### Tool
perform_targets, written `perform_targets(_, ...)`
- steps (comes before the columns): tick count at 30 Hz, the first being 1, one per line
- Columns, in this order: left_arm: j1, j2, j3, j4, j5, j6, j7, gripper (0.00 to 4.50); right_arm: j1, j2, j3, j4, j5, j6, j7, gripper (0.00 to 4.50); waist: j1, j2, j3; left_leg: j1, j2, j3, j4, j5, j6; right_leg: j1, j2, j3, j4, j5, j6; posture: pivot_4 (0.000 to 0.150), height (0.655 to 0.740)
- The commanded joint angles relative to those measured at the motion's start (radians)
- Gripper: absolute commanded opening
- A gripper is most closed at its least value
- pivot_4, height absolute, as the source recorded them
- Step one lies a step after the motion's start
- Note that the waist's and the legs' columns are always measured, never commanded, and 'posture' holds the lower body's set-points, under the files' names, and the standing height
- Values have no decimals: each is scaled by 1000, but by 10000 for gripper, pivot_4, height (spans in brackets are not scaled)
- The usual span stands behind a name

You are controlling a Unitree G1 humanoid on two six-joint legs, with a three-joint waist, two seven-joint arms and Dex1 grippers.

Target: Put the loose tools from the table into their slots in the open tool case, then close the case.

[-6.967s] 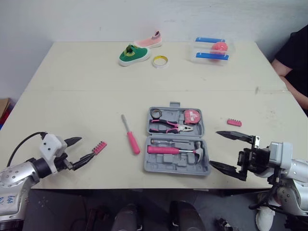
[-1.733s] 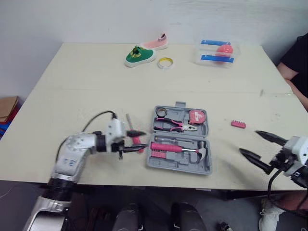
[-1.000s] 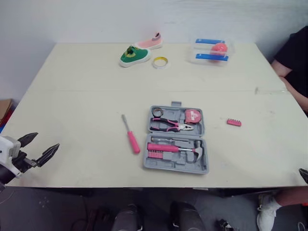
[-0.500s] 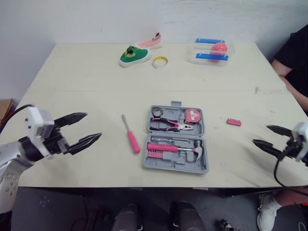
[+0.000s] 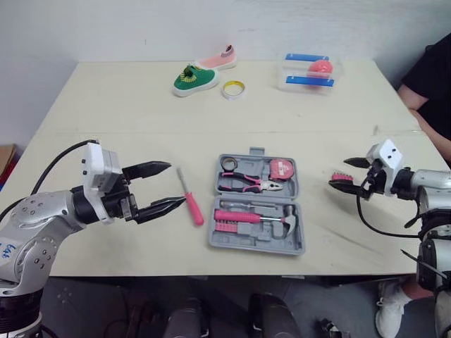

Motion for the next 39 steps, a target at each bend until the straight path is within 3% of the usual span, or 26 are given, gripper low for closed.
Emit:
perform_targets(1,16,35,61,-64,-39,21,-1,44761,-36,-26,0,23,-32,44,-47,45000,1,0,0,0,0,0,0,0,0,0,0,0,0,0,0,1500,7400)
perform_targets(14,40,70,89,-122,-77,73,1,44761,4,-20,33,35,-100,79,22,45000,0,0,1,1,0,-1,1,1,-1,0,0,0,2,0,0,1500,7400)
perform_targets(29,-5,87,58,-95,-72,92,-31,44761,67,-10,-27,16,-35,182,152,45000,2,-1,0,1,1,-2,1,1,-1,2,3,0,1,0,0,1500,7400)
perform_targets(39,-57,69,4,-71,-60,89,-27,44761,120,20,-116,13,29,140,-45,45000,2,-4,-2,2,1,-2,3,0,-1,3,6,1,2,0,0,1500,7400)
